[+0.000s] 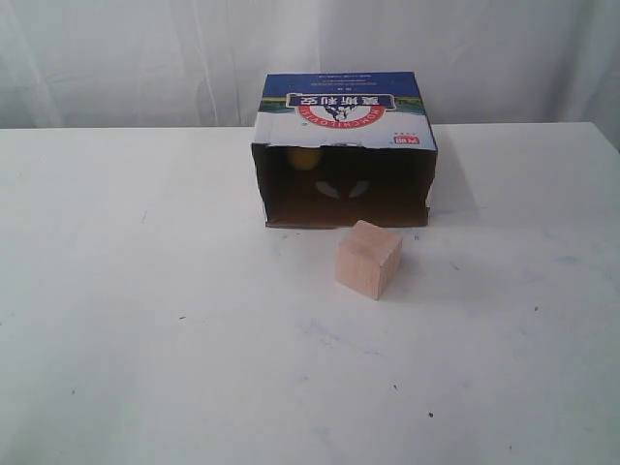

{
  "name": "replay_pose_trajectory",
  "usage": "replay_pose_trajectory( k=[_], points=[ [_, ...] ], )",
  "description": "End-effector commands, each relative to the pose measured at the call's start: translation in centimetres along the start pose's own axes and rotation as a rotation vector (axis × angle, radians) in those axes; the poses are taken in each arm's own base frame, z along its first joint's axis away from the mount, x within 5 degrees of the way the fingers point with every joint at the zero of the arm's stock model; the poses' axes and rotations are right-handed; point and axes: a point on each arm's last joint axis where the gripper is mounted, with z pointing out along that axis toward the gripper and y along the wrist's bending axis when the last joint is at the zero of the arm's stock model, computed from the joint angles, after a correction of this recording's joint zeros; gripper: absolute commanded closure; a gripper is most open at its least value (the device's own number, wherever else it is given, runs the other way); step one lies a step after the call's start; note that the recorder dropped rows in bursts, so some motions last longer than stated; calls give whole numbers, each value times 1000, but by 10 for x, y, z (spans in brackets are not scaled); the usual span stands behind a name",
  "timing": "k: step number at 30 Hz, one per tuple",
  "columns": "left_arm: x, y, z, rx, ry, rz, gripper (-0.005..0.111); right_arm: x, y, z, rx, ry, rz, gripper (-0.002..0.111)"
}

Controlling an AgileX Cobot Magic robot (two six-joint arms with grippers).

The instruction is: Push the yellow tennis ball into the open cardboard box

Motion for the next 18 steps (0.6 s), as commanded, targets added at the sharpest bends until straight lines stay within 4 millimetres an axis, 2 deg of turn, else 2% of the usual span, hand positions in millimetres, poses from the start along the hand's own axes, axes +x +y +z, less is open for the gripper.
replay_pose_trajectory(
  k=[1,18],
  points=[
    [0,0,0,2,-6,-17,107,0,0,0,6,-10,3,108],
    [0,-1,0,18,-7,-3,107,0,0,0,7,-10,-20,108]
  ],
)
